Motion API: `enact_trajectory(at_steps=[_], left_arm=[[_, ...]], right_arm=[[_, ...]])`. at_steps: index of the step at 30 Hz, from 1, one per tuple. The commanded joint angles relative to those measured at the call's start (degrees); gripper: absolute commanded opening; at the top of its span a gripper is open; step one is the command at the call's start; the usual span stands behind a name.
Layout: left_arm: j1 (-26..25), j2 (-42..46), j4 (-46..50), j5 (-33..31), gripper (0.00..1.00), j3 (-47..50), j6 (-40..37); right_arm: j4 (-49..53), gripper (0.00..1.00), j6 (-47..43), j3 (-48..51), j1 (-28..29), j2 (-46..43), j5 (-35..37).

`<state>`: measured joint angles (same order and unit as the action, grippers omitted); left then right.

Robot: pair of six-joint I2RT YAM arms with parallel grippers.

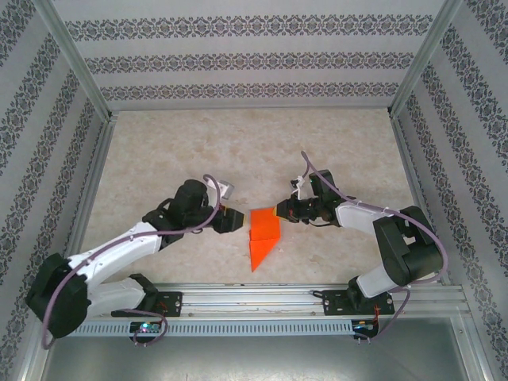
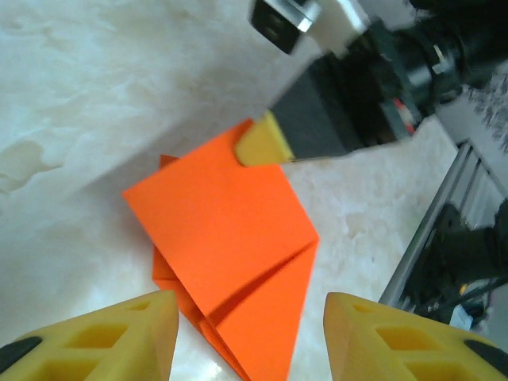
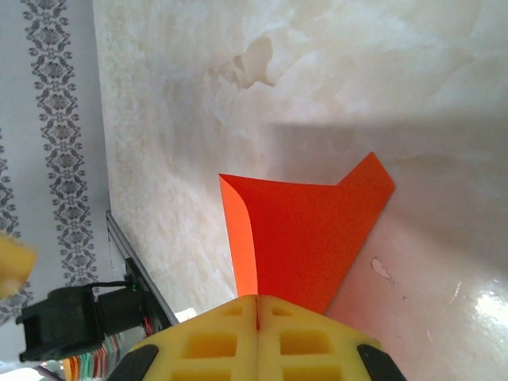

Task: Fold a paper plane with a square sheet of paper (fold left side to right side)
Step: Place the paper at the center of the table, then fold the wing for the fifth time at the center of the table.

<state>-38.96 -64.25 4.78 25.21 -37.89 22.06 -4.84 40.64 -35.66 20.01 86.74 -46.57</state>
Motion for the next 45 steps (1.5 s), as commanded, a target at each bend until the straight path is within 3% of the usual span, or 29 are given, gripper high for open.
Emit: enact_trajectory(at_steps=[1, 9, 16, 25, 45], left_arm=[[-7.8, 0.9, 12.7, -13.5, 0.51, -2.7, -3.5], [-25.1, -10.7, 18.8, -29.0, 0.52, -11.7, 0.0], [-31.1, -24.0, 27.5, -36.7, 0.52, -22.4, 2.6], [-34.2, -36.5, 37.2, -41.8, 0.53, -32.2, 4.5], [-34.8, -46.7, 41.9, -47.0, 0.5, -38.1, 8.0]], right_arm=[[3.1, 0.03, 4.7, -1.8, -0.1, -0.3, 2.2], [4.7, 0.05, 8.5, -2.8, -0.1, -0.4, 3.8], [5.0, 0.05, 9.0, -2.7, -0.1, -0.7, 5.1], [4.9, 0.04, 8.9, -2.6, -0.1, -0.2, 5.5], [4.6, 0.04, 8.9, -2.5, -0.1, 0.9, 5.7]])
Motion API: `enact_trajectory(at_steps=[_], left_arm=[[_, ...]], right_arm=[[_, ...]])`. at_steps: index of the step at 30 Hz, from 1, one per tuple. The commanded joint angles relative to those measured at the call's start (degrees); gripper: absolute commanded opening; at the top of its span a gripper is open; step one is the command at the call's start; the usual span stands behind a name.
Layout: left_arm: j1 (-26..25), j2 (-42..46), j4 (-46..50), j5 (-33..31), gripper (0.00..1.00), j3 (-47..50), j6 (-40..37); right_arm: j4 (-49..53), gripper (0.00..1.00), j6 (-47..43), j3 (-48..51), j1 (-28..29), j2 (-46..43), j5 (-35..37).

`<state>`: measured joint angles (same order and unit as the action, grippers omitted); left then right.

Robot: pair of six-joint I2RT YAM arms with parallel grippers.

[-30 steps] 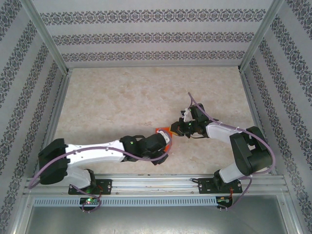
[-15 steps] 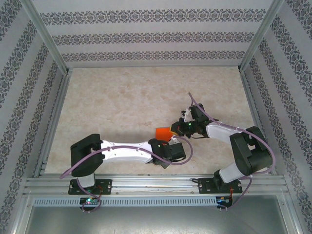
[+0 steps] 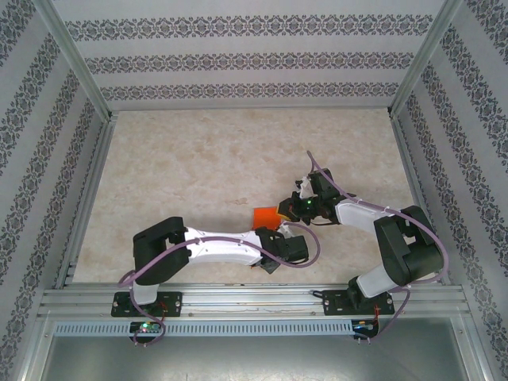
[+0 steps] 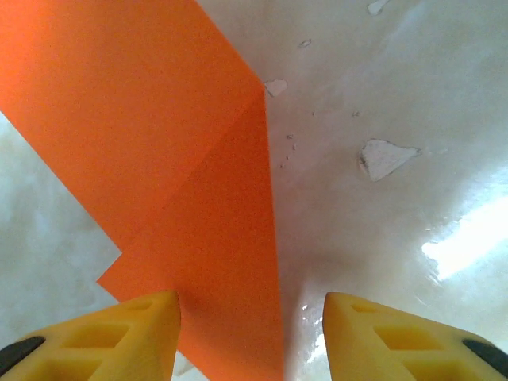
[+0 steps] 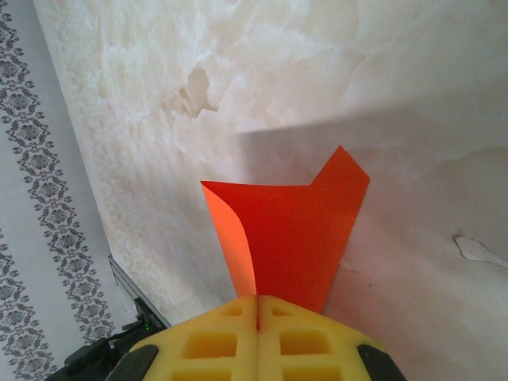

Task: Fold a paper plane with a square sheet of paper (fold left side to right side)
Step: Fold the wing for the fifth time at the center of the table.

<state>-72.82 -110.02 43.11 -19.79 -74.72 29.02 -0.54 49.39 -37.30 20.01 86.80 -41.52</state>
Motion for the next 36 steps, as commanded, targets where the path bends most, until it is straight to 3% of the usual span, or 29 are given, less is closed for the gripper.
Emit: enact_trajectory(at_steps=[1, 21, 31, 36], left_arm=[[-0.9, -1.1, 3.5, -2.2, 0.49, -1.3, 1.1], [-0.7, -1.5, 1.8, -0.6, 0.13, -0.6, 0.4], [0.0, -3.6, 1.1, 2.0, 0.04, -1.4, -0.7], [0.0, -5.3, 1.7, 2.9, 0.03, -2.8, -1.2]], right_arm=[[0.2, 0.04, 0.2, -0.8, 0.0, 0.9, 0.6], [0.5, 0.05, -0.6, -0.7, -0.1, 1.7, 1.8], [5.9, 0.33, -3.8, 0.3, -3.3, -4.6, 7.4], [10.3, 0.38, -6.4, 1.4, -6.3, -8.1, 10.0]])
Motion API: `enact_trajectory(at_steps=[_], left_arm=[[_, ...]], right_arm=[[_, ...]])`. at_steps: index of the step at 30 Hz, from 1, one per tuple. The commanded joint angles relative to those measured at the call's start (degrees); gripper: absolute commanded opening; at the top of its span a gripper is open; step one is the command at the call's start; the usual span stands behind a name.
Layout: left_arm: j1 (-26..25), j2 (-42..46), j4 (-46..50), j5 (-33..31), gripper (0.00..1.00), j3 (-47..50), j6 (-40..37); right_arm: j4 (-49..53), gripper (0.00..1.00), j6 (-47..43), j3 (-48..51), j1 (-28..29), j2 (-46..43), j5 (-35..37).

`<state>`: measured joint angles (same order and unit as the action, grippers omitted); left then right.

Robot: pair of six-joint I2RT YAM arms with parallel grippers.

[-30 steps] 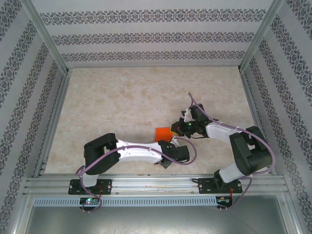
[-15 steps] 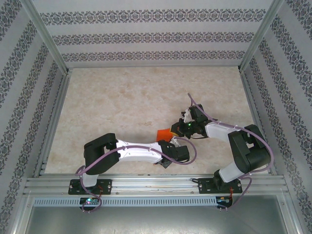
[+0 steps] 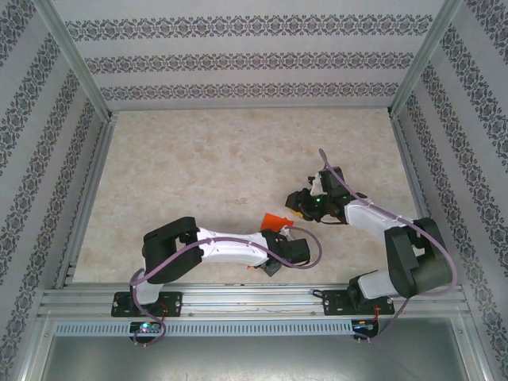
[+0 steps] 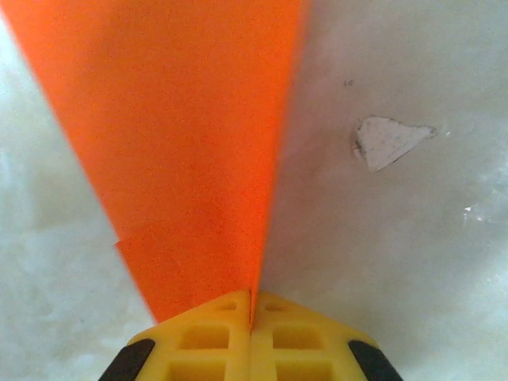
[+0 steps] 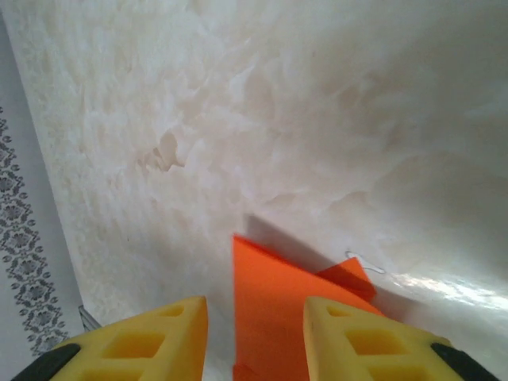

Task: Fold a paper plane with a square sheet of paper (fold left side to right side)
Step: Fold the wing for the fifth time at the center of the table.

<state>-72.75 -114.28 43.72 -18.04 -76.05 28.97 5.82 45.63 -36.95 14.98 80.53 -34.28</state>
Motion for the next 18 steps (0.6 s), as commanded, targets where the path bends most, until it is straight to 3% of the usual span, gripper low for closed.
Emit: enact_trajectory(at_steps=[1, 11, 18], left_arm=[[0.0, -1.3, 1.2, 1.3, 0.03, -1.7, -1.3], [1.9, 2.4, -1.3, 3.6, 0.0, 0.3, -0.8], [8.0, 13.2, -17.1, 17.9, 0.0, 10.6, 2.5]], right_arm=[[4.3, 0.38, -2.9, 1.4, -1.9, -2.5, 2.8], [9.3, 0.41, -7.7, 3.3, -8.0, -7.4, 2.0], [10.4, 0.55, -11.8, 6.2, -11.6, -14.5, 1.9]])
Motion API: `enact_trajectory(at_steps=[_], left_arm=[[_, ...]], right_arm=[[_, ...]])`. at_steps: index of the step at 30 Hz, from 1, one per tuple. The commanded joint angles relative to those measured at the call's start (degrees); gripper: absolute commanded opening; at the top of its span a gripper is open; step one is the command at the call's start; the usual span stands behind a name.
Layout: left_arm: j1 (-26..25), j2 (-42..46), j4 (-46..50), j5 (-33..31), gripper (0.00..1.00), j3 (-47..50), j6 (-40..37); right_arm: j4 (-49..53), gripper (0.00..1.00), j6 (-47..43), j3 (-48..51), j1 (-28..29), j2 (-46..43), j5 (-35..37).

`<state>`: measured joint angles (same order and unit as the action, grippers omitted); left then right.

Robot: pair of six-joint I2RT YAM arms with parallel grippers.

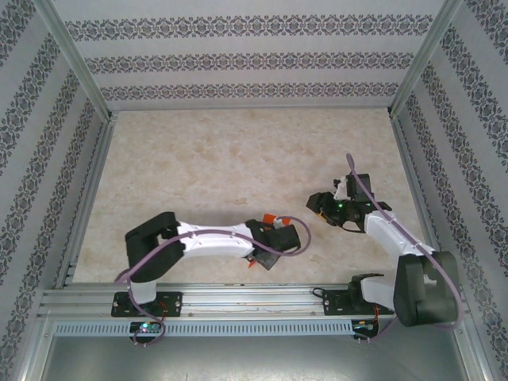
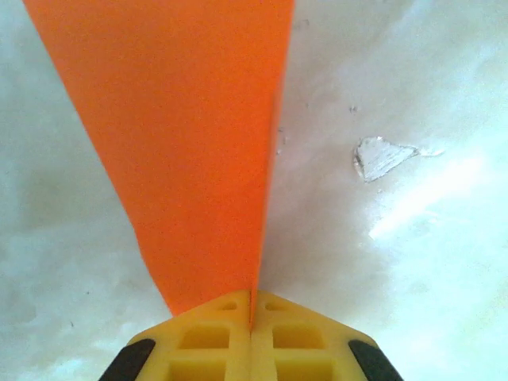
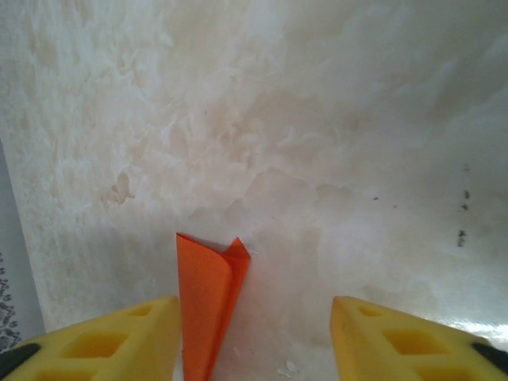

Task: Fold a paper plane with a square sheet of paper (fold left side to right side)
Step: Fold the wing for the fifth time at the center of the table.

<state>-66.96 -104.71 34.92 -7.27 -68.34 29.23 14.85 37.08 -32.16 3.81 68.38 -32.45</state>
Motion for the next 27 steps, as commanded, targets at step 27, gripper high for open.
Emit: enact_trajectory(at_steps=[27], left_arm=[[16.8, 7.9, -62.4, 34.3, 0.0, 29.9, 27.4]], right_arm=[[-29.2, 0.6, 5.4, 11.7, 16.1, 2.7, -1.0]])
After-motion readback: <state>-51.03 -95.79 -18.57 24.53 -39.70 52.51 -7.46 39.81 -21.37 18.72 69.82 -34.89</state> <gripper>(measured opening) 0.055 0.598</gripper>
